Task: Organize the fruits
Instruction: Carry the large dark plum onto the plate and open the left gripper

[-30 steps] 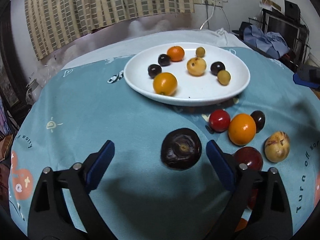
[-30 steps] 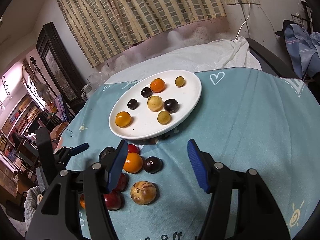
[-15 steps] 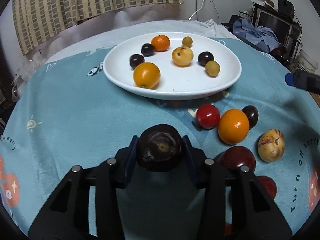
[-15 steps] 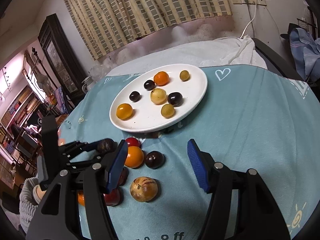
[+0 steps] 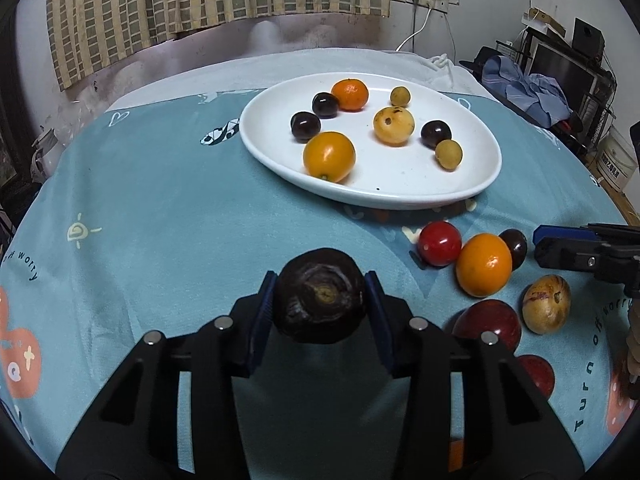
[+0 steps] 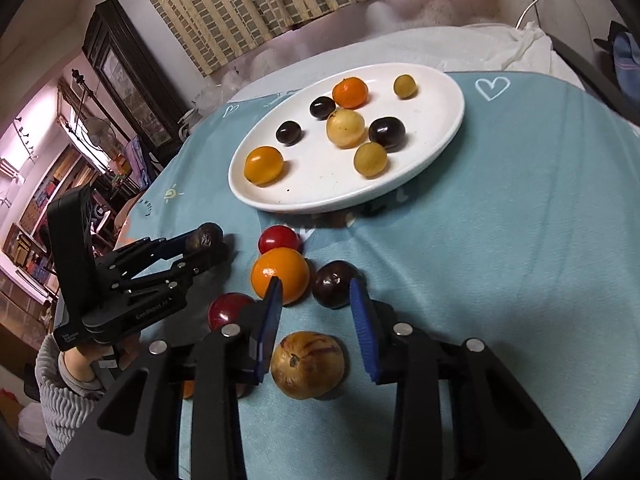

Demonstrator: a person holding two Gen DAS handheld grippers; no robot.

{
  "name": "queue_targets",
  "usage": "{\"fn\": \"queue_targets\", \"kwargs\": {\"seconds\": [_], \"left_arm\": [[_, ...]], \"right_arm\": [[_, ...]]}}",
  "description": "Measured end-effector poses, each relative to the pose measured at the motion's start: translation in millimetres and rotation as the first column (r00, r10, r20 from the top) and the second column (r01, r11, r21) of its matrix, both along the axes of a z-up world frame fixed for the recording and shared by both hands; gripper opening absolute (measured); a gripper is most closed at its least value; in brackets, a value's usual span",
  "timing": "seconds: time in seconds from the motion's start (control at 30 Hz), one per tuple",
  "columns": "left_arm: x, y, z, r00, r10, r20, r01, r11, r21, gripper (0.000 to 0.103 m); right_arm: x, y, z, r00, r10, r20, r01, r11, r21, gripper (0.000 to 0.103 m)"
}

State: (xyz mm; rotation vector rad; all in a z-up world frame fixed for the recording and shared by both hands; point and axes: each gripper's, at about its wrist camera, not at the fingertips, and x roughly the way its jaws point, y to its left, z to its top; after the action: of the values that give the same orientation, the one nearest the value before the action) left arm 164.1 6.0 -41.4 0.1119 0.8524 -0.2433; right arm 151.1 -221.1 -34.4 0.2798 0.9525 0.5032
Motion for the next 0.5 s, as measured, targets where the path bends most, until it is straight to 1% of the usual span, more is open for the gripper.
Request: {"fn": "queue_targets", "kwargs": {"seconds": [0.27, 0.3, 0.4, 0.5], "left_arm": [[1, -4, -5, 1.0, -0.012, -0.017, 0.013, 1.0, 0.008, 0.044], [2, -4, -5, 1.0, -0.013, -0.02, 0.013, 1.0, 0.009, 0.045], [3, -5, -8, 1.0, -0.014, -0.027, 0.014, 1.0, 0.014, 0.045], [3, -3, -8, 0.999, -0.014, -0.03, 0.014, 1.0, 0.001, 0.045]], "right_arm": [[12, 1, -15, 0.998, -0.032, -0.056, 0.032, 0.999, 0.0, 0.035], [13, 2, -17, 0.998, -0.034, -0.062, 0.033, 0.999, -0.006, 0.034], [14, 3, -18, 0.998, -0.038, -0.055, 0.037, 0.999, -0.014, 0.03], [13, 3, -17, 0.998, -0.038, -0.046, 0.038, 0.999, -0.017, 0.029]]}}
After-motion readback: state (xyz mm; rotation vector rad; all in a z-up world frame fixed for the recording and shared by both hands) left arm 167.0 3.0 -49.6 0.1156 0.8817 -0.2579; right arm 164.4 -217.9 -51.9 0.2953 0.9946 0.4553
